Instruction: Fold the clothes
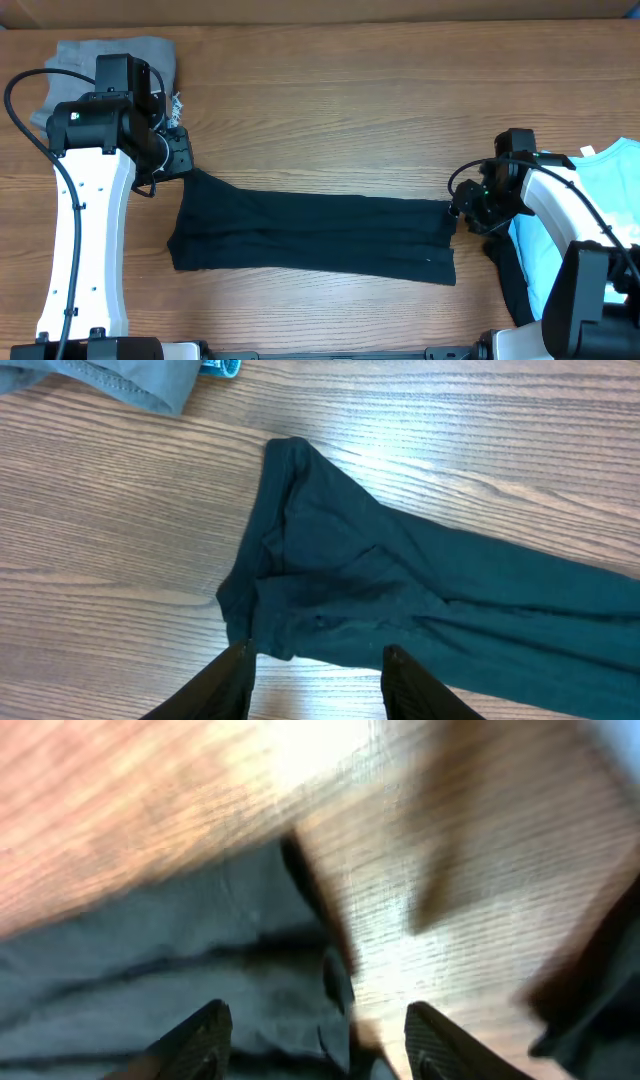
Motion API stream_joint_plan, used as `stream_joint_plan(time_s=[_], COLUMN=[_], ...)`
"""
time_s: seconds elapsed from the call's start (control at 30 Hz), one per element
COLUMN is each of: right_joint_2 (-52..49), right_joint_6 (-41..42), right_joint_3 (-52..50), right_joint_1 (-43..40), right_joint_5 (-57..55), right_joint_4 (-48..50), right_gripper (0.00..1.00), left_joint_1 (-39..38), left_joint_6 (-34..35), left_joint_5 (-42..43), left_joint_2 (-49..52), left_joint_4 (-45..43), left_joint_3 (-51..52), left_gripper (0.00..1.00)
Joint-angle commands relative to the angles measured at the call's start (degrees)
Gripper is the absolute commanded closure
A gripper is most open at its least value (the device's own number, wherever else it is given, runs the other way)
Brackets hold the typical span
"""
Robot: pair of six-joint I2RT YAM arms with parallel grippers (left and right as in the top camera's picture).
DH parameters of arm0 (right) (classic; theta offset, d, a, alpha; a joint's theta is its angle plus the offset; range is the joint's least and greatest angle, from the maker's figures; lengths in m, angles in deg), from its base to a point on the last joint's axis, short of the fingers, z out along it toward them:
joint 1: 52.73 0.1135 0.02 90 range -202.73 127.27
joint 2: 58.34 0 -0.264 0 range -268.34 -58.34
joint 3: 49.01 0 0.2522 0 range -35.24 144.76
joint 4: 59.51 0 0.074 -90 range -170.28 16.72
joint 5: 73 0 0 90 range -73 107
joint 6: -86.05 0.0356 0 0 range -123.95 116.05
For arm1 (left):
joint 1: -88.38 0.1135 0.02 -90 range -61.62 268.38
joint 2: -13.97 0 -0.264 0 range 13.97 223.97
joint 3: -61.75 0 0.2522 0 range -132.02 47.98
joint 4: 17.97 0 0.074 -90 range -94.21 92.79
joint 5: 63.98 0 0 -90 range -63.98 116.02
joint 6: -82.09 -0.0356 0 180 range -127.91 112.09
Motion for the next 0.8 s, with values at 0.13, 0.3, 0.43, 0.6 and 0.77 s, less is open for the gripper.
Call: stream_joint_plan(time_s=[0.13, 0.3, 0.43, 0.6, 0.77], right_joint_2=[0.8, 0.7, 0.7, 0.7, 0.7], right_joint_6=[1.4, 1.7, 3.4, 4.0, 3.9], right_joint_3=[0.2, -1.2, -2.7, -4.4, -4.4], right_joint_1=[-0.2, -0.2, -0.2, -0.2, -0.2], right_joint_5=[-1.3, -1.3, -1.3, -1.2, 0.2], right_joint_4=[2.7, 4.1, 6.2, 7.0, 7.5], right_gripper=[0.51, 0.54, 0.54, 0.63, 0.78], left_joint_1=[0.2, 0.2, 0.2, 0.2, 0.2], left_joint_6=[-1.1, -1.1, -1.1, -1.1, -1.1], left_joint_5=[0.7, 0.7, 0.7, 0.7, 0.7], left_joint_2=[-0.4, -0.4, -0.4, -0.4, -0.4], left_joint_4=[-0.3, -0.7, -0.9, -0.8, -1.1], left_joint_3=[-0.7, -0.7, -0.7, -0.7, -0.7], left_gripper=[0.56, 0.56, 0.56, 0.56, 0.55])
